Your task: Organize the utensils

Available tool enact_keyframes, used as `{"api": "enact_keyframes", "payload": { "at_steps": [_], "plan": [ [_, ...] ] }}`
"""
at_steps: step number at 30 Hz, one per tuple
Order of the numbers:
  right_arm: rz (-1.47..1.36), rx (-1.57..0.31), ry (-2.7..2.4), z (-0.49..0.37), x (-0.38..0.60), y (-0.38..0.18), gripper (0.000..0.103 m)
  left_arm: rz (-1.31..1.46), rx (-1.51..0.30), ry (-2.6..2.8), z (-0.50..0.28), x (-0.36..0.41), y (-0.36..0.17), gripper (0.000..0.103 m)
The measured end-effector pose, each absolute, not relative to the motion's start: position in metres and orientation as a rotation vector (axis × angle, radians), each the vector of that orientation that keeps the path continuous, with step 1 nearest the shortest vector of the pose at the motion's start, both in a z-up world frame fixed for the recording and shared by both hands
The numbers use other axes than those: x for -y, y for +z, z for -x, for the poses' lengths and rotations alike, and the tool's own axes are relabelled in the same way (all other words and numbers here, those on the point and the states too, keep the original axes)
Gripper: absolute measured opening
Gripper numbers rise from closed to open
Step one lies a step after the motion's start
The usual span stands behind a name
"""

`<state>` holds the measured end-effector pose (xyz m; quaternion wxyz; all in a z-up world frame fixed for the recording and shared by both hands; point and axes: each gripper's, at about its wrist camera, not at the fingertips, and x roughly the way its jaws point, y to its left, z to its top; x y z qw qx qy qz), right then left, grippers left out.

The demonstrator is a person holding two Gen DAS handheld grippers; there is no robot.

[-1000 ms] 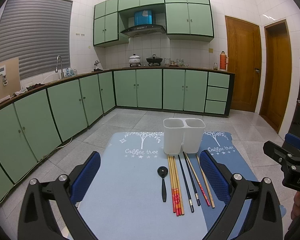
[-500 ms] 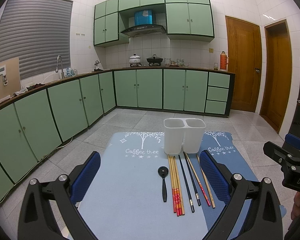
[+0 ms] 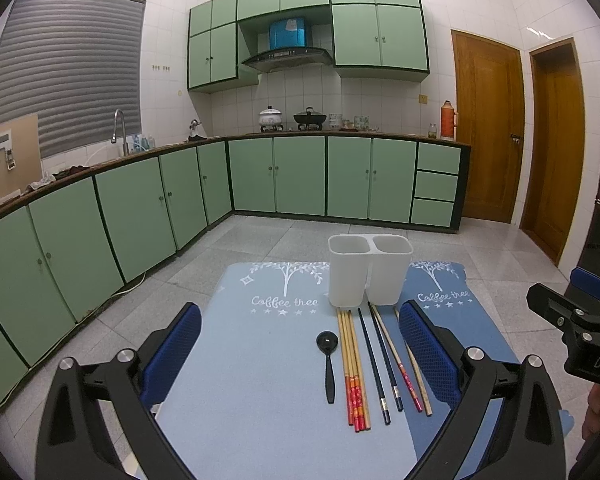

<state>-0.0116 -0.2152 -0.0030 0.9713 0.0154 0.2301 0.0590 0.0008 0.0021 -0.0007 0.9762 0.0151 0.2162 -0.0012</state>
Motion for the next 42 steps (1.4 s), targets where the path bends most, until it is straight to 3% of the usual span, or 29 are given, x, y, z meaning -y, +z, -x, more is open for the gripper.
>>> {"api": "enact_keyframes", "payload": {
  "at_steps": [13, 24, 27, 31, 42],
  "plan": [
    [-0.028, -0.519, 0.099, -0.018, 0.219, -0.034, 0.098, -0.046, -0.476, 0.018, -0.021, -0.018, -0.021, 0.097],
    [0.004, -0.694, 0.082, -0.088, 0.228, -0.083, 0.098, -0.086, -0.656, 0.062, -0.089, -0.031, -0.077, 0.097],
    [-0.012, -0.76, 0.1, -0.113, 0.231, -0.101, 0.094, -0.089, -0.711, 0.047, -0.113, -0.028, -0.096, 0.097],
    [-0.021, -0.852, 0.115, -0.144, 0.233, -0.124, 0.077, -0.106, -0.8, 0.023, -0.149, -0.018, -0.127, 0.097],
    [0.012, -0.912, 0.123, -0.183, 0.231, -0.153, 0.074, -0.104, -0.948, -0.005, -0.212, -0.003, -0.184, 0.096]
  ]
}}
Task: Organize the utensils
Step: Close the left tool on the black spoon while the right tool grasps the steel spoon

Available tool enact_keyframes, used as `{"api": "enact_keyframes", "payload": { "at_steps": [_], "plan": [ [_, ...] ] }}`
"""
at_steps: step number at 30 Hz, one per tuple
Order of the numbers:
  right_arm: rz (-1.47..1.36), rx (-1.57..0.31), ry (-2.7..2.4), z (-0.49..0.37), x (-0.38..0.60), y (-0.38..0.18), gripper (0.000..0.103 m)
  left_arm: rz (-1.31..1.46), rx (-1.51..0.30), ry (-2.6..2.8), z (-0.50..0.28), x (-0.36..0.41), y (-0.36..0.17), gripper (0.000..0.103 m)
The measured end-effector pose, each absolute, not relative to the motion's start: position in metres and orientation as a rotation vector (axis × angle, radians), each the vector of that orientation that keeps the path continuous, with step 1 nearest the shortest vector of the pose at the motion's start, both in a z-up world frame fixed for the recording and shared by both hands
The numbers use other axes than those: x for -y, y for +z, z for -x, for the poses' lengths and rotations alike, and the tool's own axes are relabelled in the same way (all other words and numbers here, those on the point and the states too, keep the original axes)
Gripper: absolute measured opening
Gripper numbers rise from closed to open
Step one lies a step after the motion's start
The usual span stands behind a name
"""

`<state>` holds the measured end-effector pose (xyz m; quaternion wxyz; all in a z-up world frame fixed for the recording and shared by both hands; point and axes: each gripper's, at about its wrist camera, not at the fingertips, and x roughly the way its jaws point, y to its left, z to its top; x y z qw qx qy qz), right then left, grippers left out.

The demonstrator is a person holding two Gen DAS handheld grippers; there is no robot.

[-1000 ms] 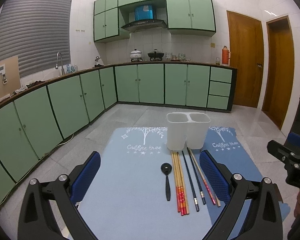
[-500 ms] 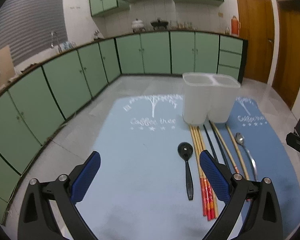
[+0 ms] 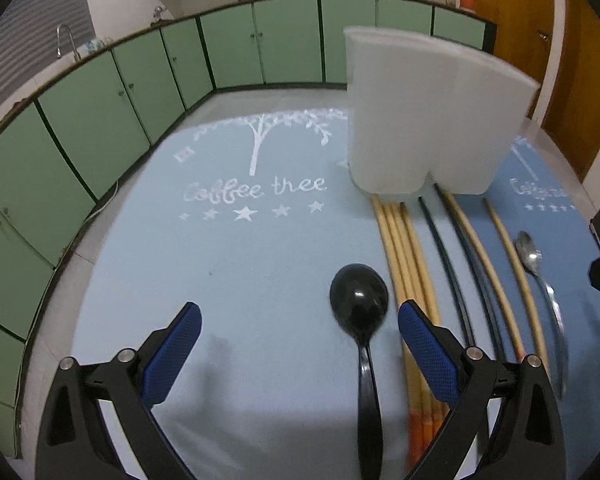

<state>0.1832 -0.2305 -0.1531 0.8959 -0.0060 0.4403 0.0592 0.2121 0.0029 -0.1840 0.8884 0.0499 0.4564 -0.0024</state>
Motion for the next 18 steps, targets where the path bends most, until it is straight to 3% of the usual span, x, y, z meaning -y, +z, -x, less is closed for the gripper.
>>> {"api": "enact_keyframes", "payload": {
  "at_steps": [6, 13, 18],
  "plan": [
    [0.015, -0.929, 0.126, -0.197, 0.23, -0.161, 0.074, -0.091, -0.998, -0.022, -0.229, -0.002, -0.2, 0.094],
    [0.031, -0.981, 0.149, -0.21, 0.225, -0.174, 0.065, -0.036, -1.029, -0.044, -0.238, -0.006, -0.205, 0.094],
    [0.032, -1.016, 0.152, -0.218, 0.223, -0.182, 0.059, -0.037, -1.029, -0.073, -0.237, -0.003, -0.203, 0.085]
  ]
}}
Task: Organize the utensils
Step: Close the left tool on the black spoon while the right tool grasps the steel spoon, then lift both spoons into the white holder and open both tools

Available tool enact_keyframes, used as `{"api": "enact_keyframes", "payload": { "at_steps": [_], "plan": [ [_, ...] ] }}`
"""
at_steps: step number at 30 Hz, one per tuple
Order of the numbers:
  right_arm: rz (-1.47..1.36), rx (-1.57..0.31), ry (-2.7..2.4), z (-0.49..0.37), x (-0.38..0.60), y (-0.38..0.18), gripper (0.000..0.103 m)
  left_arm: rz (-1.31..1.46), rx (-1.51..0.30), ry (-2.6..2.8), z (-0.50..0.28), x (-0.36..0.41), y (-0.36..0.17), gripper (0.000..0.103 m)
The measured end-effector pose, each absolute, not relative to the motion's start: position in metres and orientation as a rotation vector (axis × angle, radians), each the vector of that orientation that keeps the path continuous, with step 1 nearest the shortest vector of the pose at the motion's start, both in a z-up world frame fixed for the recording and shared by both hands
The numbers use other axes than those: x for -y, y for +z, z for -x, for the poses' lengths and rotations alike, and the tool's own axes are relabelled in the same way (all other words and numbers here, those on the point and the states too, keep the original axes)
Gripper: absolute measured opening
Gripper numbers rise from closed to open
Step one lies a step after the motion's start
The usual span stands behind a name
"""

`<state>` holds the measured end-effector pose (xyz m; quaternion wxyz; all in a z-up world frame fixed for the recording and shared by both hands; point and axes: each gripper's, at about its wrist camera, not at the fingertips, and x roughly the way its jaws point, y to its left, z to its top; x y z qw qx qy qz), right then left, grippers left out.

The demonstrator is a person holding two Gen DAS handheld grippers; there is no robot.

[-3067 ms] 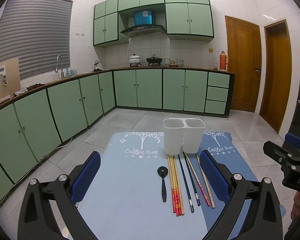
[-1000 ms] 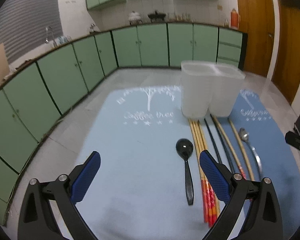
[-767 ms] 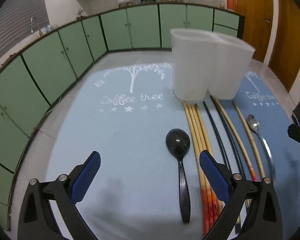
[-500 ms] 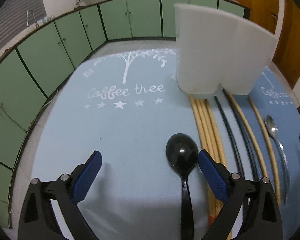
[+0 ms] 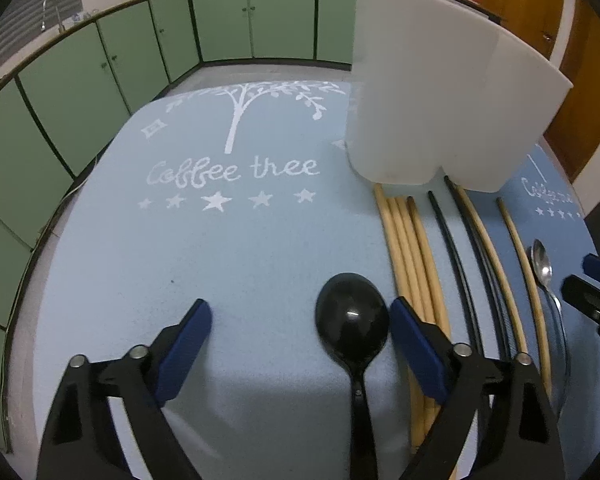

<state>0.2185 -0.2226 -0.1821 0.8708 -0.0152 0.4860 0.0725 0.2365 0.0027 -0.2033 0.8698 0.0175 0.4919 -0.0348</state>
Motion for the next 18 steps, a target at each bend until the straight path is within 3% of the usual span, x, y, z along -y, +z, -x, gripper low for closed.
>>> {"api": "enact_keyframes", "payload": {
  "at_steps": [6, 14, 18],
  "plan": [
    [0.009, -1.063, 0.159, -0.232, 0.22, -0.193, 0.052, -0.036, -1.023, -0.097, -0.235, 0.0, -0.199, 0.073],
    [-0.002, -1.081, 0.141, -0.245, 0.217, -0.199, 0.045, -0.053, -1.002, -0.132, -0.236, 0.011, -0.19, 0.039],
    [0.038, -1.083, 0.137, -0.243, 0.207, -0.2, 0.044, -0.047, -0.998, -0.135, -0.238, 0.011, -0.189, 0.035]
  ]
}}
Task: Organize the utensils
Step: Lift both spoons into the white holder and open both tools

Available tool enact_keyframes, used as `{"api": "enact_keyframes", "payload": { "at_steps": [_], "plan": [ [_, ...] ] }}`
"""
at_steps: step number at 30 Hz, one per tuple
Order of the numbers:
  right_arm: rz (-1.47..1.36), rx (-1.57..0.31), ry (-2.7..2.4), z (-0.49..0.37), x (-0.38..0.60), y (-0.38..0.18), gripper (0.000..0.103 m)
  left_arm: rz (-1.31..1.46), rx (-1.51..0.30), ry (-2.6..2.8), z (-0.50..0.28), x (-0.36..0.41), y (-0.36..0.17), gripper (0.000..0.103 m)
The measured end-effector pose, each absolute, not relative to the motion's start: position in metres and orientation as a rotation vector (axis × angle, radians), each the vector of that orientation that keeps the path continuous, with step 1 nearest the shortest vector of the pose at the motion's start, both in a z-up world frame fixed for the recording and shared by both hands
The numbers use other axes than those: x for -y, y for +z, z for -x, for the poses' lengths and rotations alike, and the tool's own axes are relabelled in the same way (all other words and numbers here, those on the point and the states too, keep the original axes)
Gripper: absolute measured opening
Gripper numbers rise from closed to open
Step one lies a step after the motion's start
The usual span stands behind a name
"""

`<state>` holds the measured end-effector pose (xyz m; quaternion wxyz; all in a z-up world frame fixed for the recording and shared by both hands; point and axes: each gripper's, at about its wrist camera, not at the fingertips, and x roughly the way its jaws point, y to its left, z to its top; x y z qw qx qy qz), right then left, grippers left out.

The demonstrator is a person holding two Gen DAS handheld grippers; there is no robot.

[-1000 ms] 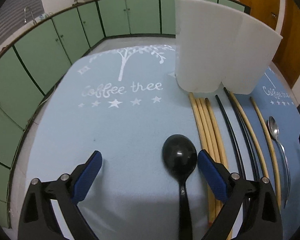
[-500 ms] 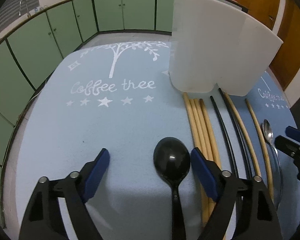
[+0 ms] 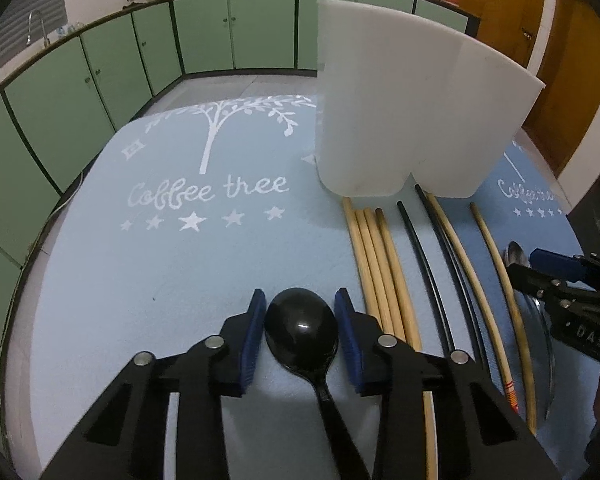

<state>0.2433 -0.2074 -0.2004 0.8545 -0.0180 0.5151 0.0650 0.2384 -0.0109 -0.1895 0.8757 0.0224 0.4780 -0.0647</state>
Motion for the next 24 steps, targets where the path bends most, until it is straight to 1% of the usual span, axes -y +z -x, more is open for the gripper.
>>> {"api": "enact_keyframes", "payload": {
  "at_steps": [2, 3, 5, 6, 7, 11, 13, 18, 24],
  "plan": [
    [0.054, -1.083, 0.131, -0.243, 0.205, -0.201, 0.043, -0.047, -0.997, -0.137, -0.238, 0.011, -0.189, 0.035],
    [0.062, -1.081, 0.13, -0.242, 0.205, -0.202, 0.041, -0.05, -0.995, -0.136, -0.239, 0.012, -0.188, 0.035],
    [0.071, -1.08, 0.134, -0.243, 0.205, -0.202, 0.036, -0.053, -0.992, -0.134, -0.238, 0.013, -0.188, 0.035],
    [0.073, -1.081, 0.133, -0.244, 0.204, -0.202, 0.03, -0.056, -0.989, -0.134, -0.237, 0.014, -0.189, 0.035],
    [0.073, -1.083, 0.132, -0.244, 0.203, -0.202, 0.028, -0.059, -0.987, -0.136, -0.237, 0.014, -0.189, 0.035],
    [0.051, -1.078, 0.143, -0.244, 0.206, -0.2, 0.027, -0.064, -0.973, -0.16, -0.235, 0.018, -0.187, 0.034],
    [0.004, -1.046, 0.157, -0.239, 0.214, -0.195, 0.027, -0.053, -0.96, -0.179, -0.232, 0.017, -0.184, 0.034],
    [0.0, -0.909, 0.179, -0.218, 0.224, -0.168, 0.027, -0.014, -0.859, -0.211, -0.218, 0.01, -0.166, 0.034],
    [-0.05, -0.816, 0.213, -0.203, 0.237, -0.143, 0.027, -0.008, -0.724, -0.221, -0.202, 0.006, -0.139, 0.034]
  ]
}}
